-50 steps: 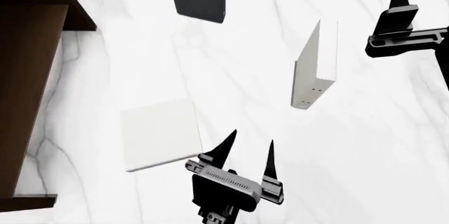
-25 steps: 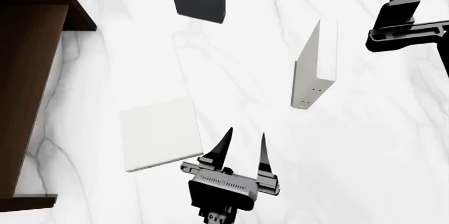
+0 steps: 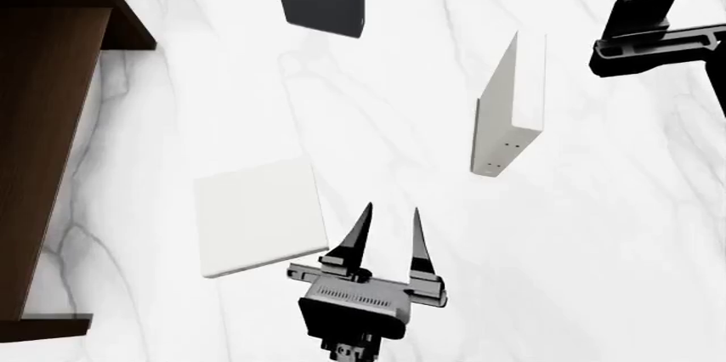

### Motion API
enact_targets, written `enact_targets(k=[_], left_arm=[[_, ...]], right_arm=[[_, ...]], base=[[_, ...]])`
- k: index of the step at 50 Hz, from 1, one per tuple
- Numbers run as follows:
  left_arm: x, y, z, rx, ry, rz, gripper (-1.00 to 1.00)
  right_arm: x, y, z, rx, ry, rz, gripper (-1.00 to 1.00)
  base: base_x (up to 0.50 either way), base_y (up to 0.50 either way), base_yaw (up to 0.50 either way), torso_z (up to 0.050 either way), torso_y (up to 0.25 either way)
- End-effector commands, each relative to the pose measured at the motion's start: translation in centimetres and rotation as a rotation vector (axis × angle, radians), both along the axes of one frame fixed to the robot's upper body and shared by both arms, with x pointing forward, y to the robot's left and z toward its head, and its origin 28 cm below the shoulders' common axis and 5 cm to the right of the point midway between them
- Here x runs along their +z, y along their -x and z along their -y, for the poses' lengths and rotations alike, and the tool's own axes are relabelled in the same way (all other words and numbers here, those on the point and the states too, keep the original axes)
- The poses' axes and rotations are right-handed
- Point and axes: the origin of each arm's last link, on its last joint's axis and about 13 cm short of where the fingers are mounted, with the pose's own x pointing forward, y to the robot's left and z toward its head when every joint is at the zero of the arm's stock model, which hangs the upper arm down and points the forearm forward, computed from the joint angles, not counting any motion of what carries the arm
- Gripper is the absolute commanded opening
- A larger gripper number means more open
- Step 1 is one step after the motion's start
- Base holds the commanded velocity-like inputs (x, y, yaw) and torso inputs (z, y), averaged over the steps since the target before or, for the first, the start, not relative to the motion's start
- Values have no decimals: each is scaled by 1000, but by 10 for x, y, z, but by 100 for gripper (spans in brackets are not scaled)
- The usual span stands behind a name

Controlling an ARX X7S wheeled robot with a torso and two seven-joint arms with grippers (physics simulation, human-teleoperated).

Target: Pick up the book on the right and place it under the cabinet shelf.

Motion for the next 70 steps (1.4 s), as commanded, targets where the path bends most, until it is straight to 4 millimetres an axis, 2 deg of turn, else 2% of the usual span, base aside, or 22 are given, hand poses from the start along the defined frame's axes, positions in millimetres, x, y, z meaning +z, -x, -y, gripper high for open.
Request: enact_targets(k=[1, 17, 50, 70], left_arm=[[-35, -16, -34, 73, 153, -330, 100], [-36, -21, -45, 200, 138, -335, 100], [-37, -24, -72, 342, 175, -338, 100], [-40, -28, -81, 431, 198, -328, 100]], right_arm=[[1, 1, -1, 6, -3, 5, 100], [1, 0, -1, 5, -5, 5, 100], [1, 1, -3, 12, 0, -1, 100], [-2, 1, -3, 14, -1, -11, 100]], base=[[0, 0, 0, -11, -9], [4, 0, -1, -5, -8], [3, 0, 1, -4, -7], [1, 1, 2, -4, -6]])
